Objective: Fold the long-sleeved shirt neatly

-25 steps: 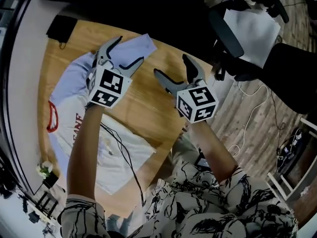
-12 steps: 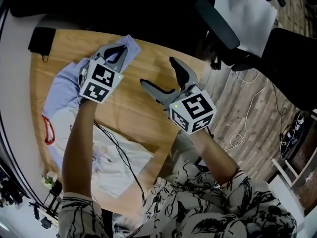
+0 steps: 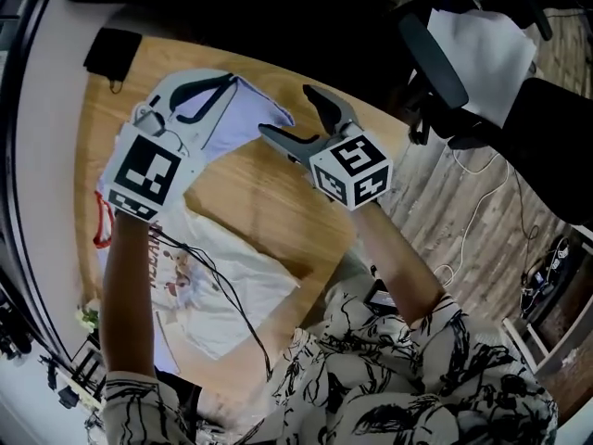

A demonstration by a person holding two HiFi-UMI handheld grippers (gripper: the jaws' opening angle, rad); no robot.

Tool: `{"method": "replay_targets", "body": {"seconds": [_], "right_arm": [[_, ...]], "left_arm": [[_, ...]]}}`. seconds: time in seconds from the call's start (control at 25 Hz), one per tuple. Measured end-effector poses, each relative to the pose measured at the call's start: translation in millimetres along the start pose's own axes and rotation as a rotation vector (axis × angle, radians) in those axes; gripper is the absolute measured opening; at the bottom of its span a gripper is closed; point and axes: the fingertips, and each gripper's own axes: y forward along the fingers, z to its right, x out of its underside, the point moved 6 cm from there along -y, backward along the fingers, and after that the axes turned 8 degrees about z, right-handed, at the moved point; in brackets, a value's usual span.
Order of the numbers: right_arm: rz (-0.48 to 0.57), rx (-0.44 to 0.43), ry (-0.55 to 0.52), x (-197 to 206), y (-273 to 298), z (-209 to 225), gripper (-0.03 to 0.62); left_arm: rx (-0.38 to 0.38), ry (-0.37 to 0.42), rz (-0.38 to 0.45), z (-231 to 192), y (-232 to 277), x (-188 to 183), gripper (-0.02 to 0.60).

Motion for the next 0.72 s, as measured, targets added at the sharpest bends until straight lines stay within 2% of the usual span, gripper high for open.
{"method": "replay_targets", "body": {"seconds": [0.08,0.12,0.16,0.2,0.36,0.52,0.72], "right_arm": [[0.026,-0.053,-0.025,-3,0,-9,0.391],[0.05,-0.076,-0.034,-6,-2,-15,0.325],[0.076,-0.093,-0.038,-8,-4,-20,0.223],[0.099,-0.105,-0.037,-10,-7,-25,0.043],[0.127,-0.135,-0.03,-18,-14,-43,0.026],[0.146,-0.149,-0.053,-52,-15,-77,0.026],[0.189,-0.341,0.073,-98,3,-181,0.025]], "left_arm": [[-0.002,0.016,0.001,1,-11,-6,0.014],[-0.009,0.021,-0.002,2,-16,-5,0.014],[-0.019,0.022,-0.007,2,-21,-3,0.014],[-0.03,0.018,-0.011,1,-25,-1,0.014],[-0.067,-0.021,-0.006,-1,-42,4,0.014],[-0.128,0.001,-0.014,-7,-83,-3,0.014],[-0.271,-0.015,0.04,-17,-193,-10,0.014]]}}
